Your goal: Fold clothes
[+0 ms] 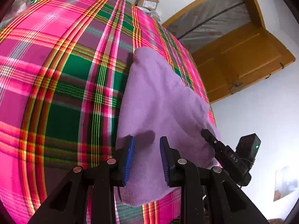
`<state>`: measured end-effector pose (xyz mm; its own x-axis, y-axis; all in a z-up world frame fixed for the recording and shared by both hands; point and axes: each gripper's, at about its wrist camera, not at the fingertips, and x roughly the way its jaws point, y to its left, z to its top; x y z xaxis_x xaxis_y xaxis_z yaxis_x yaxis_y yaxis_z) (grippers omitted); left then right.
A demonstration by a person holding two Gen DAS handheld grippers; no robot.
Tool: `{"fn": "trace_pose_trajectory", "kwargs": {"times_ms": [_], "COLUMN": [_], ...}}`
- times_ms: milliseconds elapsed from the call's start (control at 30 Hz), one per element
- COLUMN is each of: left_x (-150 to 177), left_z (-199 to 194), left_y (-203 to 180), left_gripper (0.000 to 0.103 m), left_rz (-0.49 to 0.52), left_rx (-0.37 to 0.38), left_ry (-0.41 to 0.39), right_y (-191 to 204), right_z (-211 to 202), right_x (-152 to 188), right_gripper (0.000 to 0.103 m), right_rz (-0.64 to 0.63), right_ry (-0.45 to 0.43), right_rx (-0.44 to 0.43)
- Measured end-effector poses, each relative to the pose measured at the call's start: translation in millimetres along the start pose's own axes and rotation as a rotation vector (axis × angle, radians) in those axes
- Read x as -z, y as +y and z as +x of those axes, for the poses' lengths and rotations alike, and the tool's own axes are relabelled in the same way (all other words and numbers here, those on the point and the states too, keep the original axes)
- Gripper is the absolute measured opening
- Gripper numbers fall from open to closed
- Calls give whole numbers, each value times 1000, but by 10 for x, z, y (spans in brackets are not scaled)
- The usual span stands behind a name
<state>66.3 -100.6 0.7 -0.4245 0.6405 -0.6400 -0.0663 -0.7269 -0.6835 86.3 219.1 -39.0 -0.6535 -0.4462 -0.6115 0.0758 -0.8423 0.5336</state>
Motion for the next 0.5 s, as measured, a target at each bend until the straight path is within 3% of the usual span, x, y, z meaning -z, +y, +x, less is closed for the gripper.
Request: {"fn": "trace_pose_trajectory", "kwargs": {"times_ms": [500], "left_x": [191], "left_z": [-85], "left_y": [-102], "left_gripper": [28], "left_rz": [90], "left_rx": [-62], "left_ry": [-12], "right_y": [569], "right_z": [-46], "right_x": [408], "right_gripper": [32], "right_rz": [-404], "right_ry": [-67], "right_rx": [213]}}
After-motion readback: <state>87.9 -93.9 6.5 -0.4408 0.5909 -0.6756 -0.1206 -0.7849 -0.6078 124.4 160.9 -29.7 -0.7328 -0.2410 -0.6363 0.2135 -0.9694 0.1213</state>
